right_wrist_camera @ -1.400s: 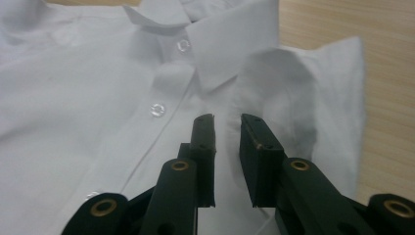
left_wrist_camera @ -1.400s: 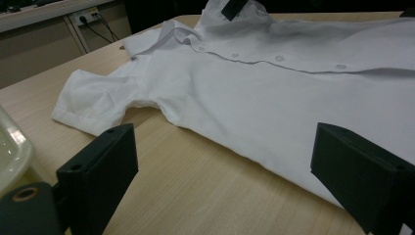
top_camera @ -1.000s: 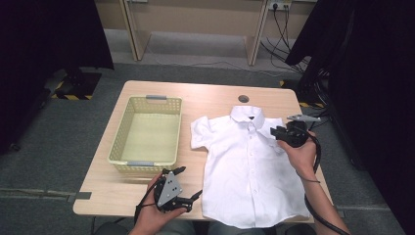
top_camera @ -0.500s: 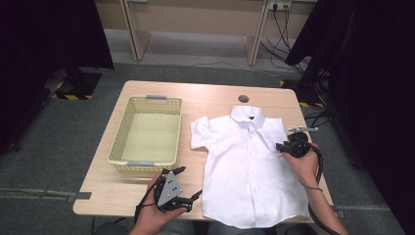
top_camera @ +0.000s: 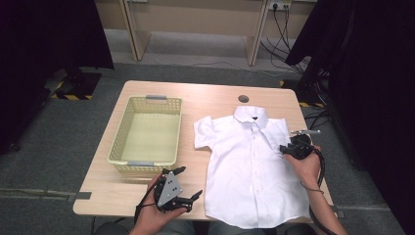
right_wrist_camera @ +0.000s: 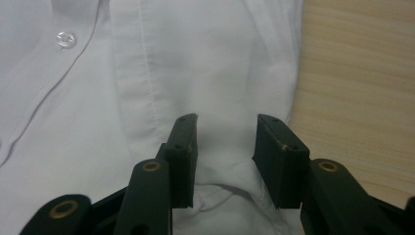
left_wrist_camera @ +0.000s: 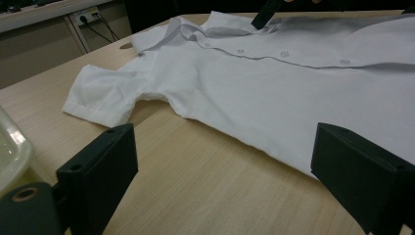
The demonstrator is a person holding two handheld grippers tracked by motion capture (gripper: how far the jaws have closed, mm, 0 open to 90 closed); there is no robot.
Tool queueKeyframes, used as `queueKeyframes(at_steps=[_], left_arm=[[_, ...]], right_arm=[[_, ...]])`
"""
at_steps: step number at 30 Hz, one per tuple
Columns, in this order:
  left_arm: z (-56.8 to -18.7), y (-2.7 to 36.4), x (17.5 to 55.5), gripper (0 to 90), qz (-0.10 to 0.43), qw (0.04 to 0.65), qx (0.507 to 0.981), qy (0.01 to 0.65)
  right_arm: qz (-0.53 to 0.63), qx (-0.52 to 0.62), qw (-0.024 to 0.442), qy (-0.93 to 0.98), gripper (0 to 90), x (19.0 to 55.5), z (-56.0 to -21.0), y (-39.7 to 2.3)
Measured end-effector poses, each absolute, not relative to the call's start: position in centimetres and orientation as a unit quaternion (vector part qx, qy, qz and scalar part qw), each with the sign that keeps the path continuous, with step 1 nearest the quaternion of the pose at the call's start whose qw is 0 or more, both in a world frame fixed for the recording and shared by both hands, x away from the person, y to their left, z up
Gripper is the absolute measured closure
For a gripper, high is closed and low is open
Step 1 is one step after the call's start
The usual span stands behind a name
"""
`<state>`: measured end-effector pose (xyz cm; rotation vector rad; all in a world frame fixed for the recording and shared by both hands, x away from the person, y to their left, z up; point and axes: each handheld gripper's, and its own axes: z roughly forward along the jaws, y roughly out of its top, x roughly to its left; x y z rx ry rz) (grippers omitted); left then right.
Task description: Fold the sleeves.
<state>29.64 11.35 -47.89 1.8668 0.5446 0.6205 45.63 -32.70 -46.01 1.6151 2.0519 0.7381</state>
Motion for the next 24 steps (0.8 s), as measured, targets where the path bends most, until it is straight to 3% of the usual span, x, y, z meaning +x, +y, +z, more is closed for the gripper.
queueKeyframes(at_steps=[5,24], left_arm=[[-47.9,11.4,29.7,9.8,0.259,0.523,0.779,0.228],[-47.9,11.4,29.7,7.4,0.260,0.523,0.777,0.234]], right_arm=[[0.255,0.592,0.215,0.734,60.2,45.4,-45.9,-33.0],[0.298,0.568,0.217,0.736,30.7,44.9,-43.5,-30.8]])
